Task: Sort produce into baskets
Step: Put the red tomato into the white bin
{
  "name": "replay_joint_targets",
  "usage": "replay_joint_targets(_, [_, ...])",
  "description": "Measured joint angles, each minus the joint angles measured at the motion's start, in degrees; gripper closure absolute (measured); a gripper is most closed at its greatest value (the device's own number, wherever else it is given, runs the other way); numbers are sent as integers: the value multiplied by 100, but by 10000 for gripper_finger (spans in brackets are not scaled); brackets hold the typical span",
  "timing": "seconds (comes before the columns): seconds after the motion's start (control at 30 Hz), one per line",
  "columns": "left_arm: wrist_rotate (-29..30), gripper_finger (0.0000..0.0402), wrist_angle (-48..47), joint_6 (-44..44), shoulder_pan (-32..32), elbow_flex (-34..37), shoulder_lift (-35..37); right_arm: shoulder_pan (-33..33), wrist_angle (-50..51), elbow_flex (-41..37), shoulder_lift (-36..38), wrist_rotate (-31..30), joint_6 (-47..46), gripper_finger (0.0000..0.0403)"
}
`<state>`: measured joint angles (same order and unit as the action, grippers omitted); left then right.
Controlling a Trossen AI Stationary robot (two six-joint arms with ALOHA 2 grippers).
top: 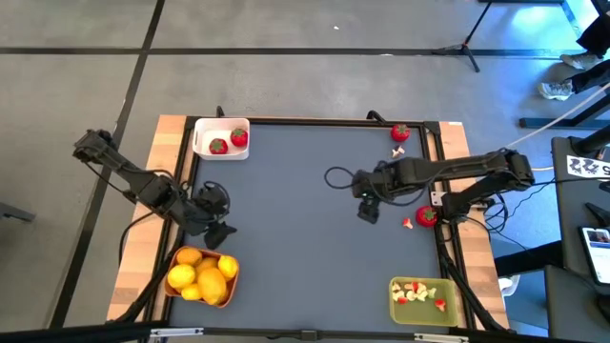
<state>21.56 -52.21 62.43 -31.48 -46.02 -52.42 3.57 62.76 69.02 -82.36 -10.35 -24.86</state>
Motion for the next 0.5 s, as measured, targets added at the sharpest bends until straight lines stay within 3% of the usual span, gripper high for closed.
replay_joint_targets(0.27, [20, 68, 770, -753, 157, 0, -356, 2, 1255, -311, 266, -46, 64, 38])
replay_joint_targets(0.5, [87, 68, 962, -1091, 350, 0, -590, 2, 2153, -893, 495, 394, 88, 38])
